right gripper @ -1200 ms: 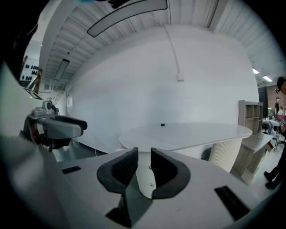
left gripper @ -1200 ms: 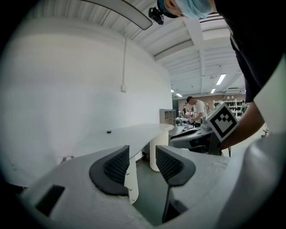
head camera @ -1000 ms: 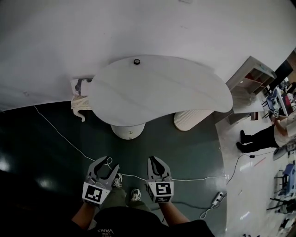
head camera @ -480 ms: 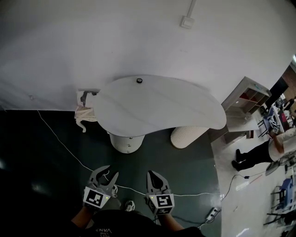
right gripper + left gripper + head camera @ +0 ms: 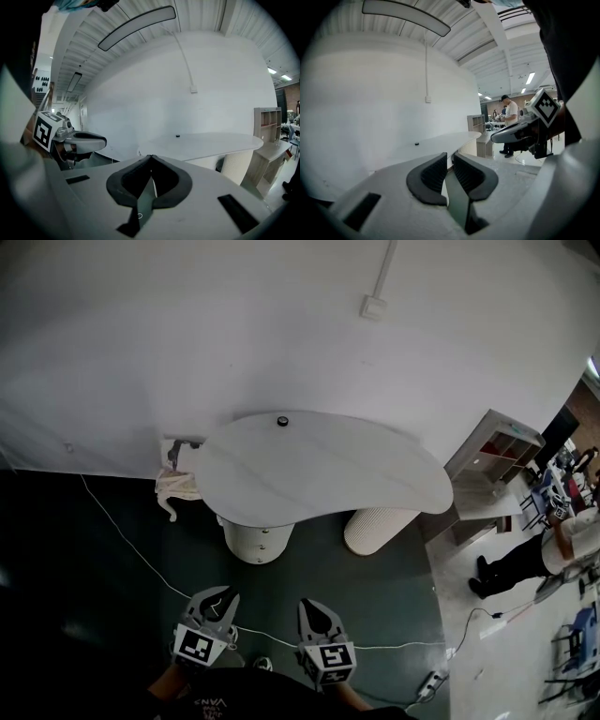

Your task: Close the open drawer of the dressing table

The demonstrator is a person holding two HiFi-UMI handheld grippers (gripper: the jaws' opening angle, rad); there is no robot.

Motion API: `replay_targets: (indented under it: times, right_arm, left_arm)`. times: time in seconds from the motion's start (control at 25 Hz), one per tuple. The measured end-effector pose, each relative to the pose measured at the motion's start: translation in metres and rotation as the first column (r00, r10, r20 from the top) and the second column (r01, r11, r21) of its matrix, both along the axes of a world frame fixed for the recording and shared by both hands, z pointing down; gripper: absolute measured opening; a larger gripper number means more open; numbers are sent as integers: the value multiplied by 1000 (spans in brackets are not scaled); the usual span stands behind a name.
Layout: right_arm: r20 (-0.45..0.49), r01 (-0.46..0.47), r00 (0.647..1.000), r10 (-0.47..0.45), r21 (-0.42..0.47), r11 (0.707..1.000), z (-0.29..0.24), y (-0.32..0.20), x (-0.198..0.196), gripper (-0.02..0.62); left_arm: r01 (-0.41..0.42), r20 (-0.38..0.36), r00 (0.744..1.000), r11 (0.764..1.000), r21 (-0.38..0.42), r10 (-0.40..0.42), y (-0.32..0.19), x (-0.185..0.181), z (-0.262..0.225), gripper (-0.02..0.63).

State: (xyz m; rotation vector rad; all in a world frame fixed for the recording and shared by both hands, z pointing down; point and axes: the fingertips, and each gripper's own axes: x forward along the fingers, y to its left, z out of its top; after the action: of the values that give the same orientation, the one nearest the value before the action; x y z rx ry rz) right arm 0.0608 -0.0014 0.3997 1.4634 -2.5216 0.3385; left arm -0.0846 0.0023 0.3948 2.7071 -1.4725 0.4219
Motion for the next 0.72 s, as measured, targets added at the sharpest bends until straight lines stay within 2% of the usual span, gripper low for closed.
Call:
replay_targets:
  times: [0.72]
  right_arm:
    - [4,15,1000,-15,5,1000,3,6,6,5]
  left_arm:
    - [38,30,999,999,8,-38,18,2,-2,29]
